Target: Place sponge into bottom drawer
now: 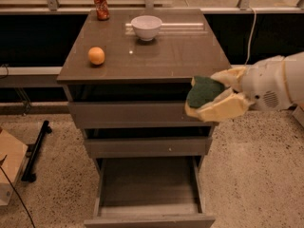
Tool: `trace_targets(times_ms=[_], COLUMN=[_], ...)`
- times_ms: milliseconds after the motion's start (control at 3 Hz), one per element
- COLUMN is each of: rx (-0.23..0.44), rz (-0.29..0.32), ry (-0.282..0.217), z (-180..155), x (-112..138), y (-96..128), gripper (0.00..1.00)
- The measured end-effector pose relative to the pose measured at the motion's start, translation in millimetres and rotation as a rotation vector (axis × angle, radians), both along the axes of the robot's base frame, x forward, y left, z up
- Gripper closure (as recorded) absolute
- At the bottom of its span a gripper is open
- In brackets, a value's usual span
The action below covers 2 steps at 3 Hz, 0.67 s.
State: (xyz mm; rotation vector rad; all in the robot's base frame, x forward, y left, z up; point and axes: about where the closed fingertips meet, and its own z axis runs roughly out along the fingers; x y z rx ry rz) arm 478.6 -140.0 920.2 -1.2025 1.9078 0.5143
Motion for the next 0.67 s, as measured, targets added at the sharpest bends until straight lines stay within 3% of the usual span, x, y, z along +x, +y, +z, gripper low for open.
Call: trace_targets(times_ms=[333, 667], rx=[0.051, 0.117], rz=[-0.098, -0.176], ry=[0.097, 0.212], z=[-50, -119], x=[-40, -63], y=[4, 20], gripper=[1.0, 1.0])
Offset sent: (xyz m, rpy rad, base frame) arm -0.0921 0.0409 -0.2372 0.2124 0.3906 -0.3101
